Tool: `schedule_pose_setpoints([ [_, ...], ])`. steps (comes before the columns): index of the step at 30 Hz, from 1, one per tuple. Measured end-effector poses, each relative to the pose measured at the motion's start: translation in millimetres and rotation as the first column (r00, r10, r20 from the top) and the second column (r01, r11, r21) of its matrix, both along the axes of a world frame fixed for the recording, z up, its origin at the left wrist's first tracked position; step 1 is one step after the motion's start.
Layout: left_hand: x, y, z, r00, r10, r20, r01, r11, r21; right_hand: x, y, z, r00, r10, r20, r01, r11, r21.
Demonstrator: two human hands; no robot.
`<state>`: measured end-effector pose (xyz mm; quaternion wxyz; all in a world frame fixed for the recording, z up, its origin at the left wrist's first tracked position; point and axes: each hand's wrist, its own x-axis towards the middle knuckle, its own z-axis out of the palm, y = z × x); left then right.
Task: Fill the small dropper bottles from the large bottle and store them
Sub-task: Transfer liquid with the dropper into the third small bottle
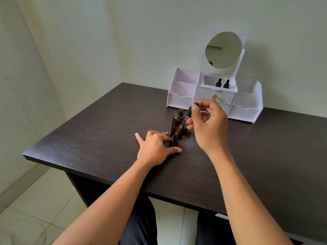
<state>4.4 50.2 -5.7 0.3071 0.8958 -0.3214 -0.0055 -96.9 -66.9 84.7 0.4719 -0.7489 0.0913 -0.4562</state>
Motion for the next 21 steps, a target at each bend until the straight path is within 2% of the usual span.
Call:
schedule_pose_setpoints([
  [21,0,1,1,1.000,-0.003,0.008,0.002,1.000,0.027,8,-3,-11,0.998,-0.018,-0.054,0.014,0.997,-0.075],
])
